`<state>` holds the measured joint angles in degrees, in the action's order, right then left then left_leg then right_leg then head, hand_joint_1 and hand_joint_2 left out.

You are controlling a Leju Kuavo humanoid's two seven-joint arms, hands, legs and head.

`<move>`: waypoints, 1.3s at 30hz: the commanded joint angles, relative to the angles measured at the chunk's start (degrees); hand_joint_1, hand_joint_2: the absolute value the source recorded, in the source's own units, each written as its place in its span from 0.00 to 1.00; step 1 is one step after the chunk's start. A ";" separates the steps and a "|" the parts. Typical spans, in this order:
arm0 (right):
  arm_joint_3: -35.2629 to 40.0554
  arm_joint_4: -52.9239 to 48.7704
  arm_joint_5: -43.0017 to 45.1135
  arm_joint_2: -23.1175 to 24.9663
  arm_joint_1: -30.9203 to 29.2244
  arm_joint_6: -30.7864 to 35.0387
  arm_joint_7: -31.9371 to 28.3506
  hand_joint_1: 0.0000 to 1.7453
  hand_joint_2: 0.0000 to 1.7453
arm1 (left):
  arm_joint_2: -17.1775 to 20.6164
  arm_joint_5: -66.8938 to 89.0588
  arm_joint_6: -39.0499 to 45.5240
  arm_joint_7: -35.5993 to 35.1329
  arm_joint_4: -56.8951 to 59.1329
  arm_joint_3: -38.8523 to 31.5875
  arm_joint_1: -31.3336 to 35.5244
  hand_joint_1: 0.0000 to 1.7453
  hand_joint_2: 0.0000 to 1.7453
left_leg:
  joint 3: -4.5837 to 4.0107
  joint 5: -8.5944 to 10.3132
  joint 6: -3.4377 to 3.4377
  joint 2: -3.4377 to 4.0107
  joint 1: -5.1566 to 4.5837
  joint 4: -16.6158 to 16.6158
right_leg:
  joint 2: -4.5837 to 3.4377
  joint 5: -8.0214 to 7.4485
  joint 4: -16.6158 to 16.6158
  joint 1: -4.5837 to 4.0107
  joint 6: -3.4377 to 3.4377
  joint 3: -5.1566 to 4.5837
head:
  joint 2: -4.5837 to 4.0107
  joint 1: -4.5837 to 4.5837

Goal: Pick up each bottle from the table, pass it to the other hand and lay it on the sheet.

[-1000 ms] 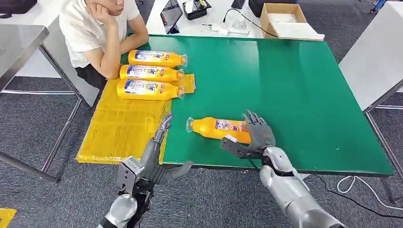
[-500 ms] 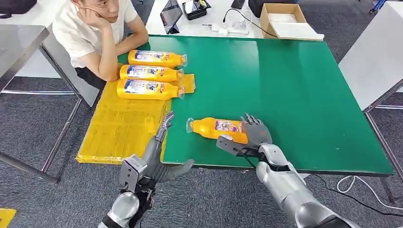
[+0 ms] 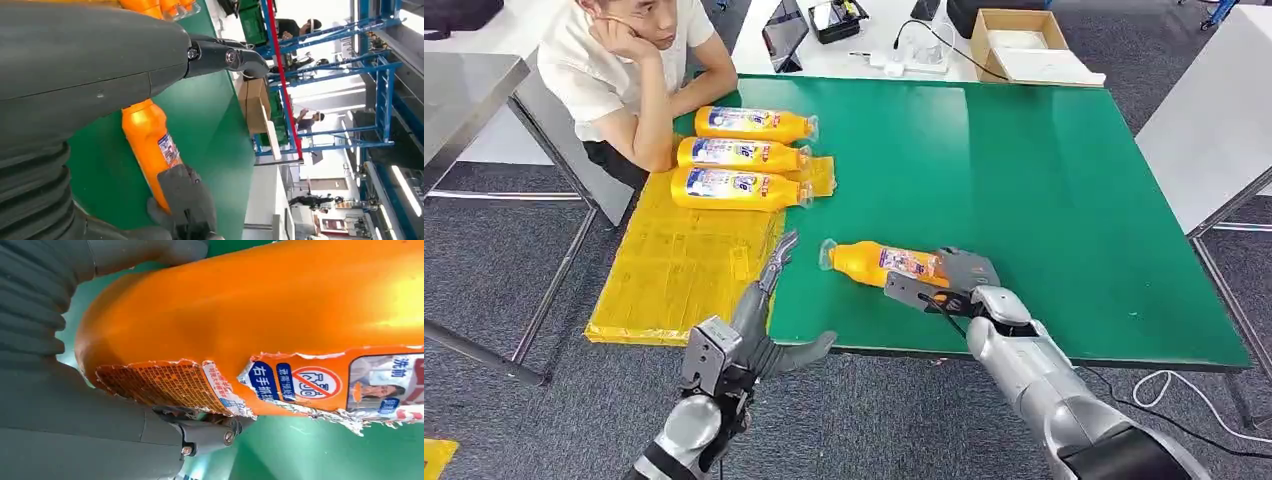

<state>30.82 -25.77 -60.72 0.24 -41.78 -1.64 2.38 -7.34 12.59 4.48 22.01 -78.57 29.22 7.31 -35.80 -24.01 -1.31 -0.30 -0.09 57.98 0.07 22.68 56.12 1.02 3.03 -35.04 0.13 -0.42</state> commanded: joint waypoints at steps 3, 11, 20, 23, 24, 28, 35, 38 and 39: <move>-13.32 2.92 18.87 0.95 5.03 -2.29 -20.72 1.00 1.00 | 1.05 -2.90 -0.66 1.39 4.42 2.03 2.86 0.00 1.00 | 0.29 -0.03 0.07 -0.21 0.08 -0.11 | 0.22 0.08 -0.14 -0.09 -0.10 0.39 | 0.00 0.00; -13.19 2.67 18.87 1.06 4.96 -2.24 -20.78 1.00 1.00 | 1.07 -2.95 -0.65 1.40 4.36 2.11 2.83 0.00 1.00 | 0.41 -0.08 0.10 -0.08 0.07 -0.10 | 0.15 0.10 -0.08 -0.09 -0.14 0.43 | 0.00 -0.02; -14.70 1.20 21.98 1.10 5.76 -4.08 -25.16 1.00 1.00 | 0.78 -4.25 -0.41 1.74 4.18 1.66 2.53 0.00 1.00 | 0.51 -0.13 0.10 -0.02 0.09 -0.08 | 0.09 0.14 -0.09 -0.11 -0.18 0.54 | 0.00 0.00; -13.16 -3.19 22.68 1.00 8.24 -0.50 -28.65 1.00 1.00 | -0.60 -9.88 -0.77 0.62 3.27 -0.13 1.24 0.00 1.00 | 0.43 -0.09 0.08 -0.03 0.08 -0.09 | 0.10 0.10 -0.11 -0.09 -0.14 0.47 | 0.00 0.00; -14.35 -5.39 25.66 1.92 9.44 -1.25 -29.75 1.00 1.00 | -1.13 -12.86 -1.29 -0.22 2.99 -0.83 0.78 0.00 1.00 | 0.49 -0.11 0.10 -0.02 0.08 -0.11 | 0.09 0.12 -0.12 -0.10 -0.16 0.53 | 0.00 0.00; -15.22 -17.80 36.77 3.90 14.75 -4.04 -30.09 1.00 1.00 | -1.91 -22.14 -1.23 -2.63 3.54 -1.13 0.00 0.00 1.00 | 0.33 -0.12 0.10 0.12 0.07 -0.06 | -0.06 0.09 -0.05 -0.09 -0.14 0.33 | 0.00 -0.02; -7.28 -28.74 43.80 3.39 18.14 -8.31 -28.72 1.00 1.00 | 0.19 -23.72 -0.45 -1.70 2.93 1.51 0.67 0.00 1.00 | 0.16 -0.14 0.09 0.07 0.06 -0.02 | -0.04 0.12 0.02 -0.08 -0.13 0.18 | 0.00 0.00; -2.38 -29.95 43.28 3.96 18.71 -10.08 -31.80 1.00 1.00 | 0.13 -23.36 -0.60 -2.12 2.55 1.55 1.62 0.00 1.00 | 0.21 -0.18 0.10 0.14 0.10 0.00 | -0.11 0.14 0.03 -0.10 -0.16 0.21 | 0.00 0.00; -0.92 -30.64 43.10 4.13 19.06 -10.20 -32.45 1.00 1.00 | -0.11 -24.09 -0.84 -2.77 2.57 1.23 1.85 0.00 1.00 | 0.15 -0.14 0.08 0.10 0.08 -0.02 | -0.08 0.10 0.00 -0.08 -0.13 0.16 | 0.00 0.00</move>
<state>19.41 -48.53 -17.53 3.98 -24.32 -9.47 -27.06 -9.14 -11.84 3.78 19.98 -77.70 29.14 6.36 -35.90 -24.04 -1.31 -0.28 -0.05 57.97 0.05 22.70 56.13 0.98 3.02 -35.11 0.13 -0.42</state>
